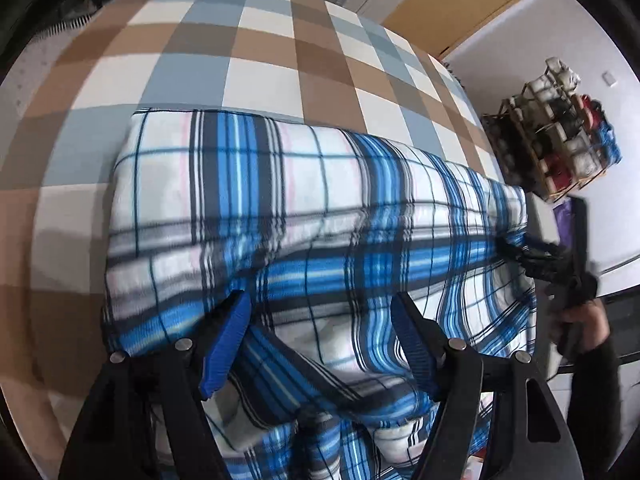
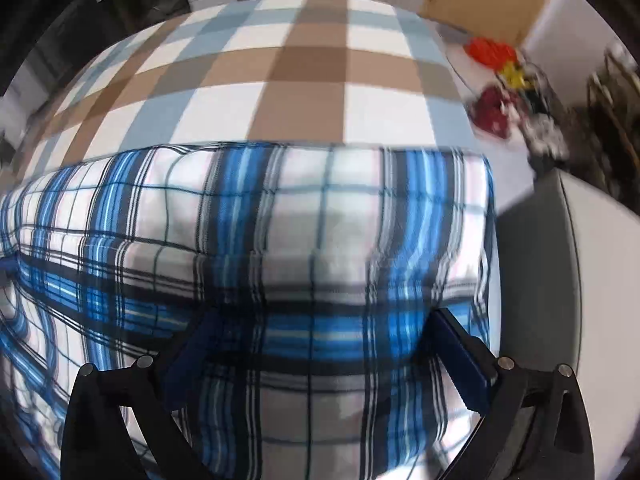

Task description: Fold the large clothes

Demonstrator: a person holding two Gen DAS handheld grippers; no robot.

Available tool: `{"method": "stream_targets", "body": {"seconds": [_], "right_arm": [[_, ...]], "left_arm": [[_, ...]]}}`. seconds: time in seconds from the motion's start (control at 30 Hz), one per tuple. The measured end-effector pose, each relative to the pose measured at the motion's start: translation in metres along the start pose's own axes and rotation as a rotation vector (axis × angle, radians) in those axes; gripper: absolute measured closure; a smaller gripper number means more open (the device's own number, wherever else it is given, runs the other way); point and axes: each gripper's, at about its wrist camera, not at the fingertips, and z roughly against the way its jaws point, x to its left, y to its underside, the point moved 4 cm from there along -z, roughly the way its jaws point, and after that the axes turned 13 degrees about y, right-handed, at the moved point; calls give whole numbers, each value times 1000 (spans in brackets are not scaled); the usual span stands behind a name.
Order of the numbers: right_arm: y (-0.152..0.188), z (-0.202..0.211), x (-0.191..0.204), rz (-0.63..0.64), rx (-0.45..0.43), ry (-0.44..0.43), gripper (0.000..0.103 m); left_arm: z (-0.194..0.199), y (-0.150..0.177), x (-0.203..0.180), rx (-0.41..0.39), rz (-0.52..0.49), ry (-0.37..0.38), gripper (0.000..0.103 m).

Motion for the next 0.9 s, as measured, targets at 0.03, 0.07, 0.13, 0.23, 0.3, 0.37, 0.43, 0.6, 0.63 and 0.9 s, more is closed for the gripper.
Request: {"method": "stream_targets", "body": {"seconds": [0.03, 0.07, 0.13, 0.23, 0.3, 0.37, 0.43, 0.6, 0.63, 0.9], "right_arm": [[-2, 12, 4, 29, -37, 40, 0], [-4, 21, 7, 49, -65, 46, 0], [-11, 44, 30, 98, -106, -15, 0], [-7, 51, 68, 184, -80, -57, 0], [7, 27, 94, 300, 18, -31, 0], [6, 21, 97, 240, -6, -63, 0], [-1, 10, 98, 177, -7, -94, 0], [-9, -3, 105, 164, -41, -87, 0], [-11, -6, 106, 162, -46, -87, 0], [-24, -16, 115, 133, -43, -76, 0]], "left_arm": [[0, 0, -7, 2, -4, 6, 35], [2, 2, -10, 13, -7, 20, 35], [-4, 0, -12, 48, -19, 17, 35], [-23, -6, -4, 64, -17, -27, 34], [-27, -11, -2, 60, -5, -39, 33], [-33, -18, -3, 77, -17, -67, 31], [-40, -24, -7, 103, -59, -98, 31], [-64, -49, -12, 150, -119, -143, 20], [-69, -57, -12, 155, -133, -157, 20], [-99, -120, -15, 199, -184, -189, 20]]}}
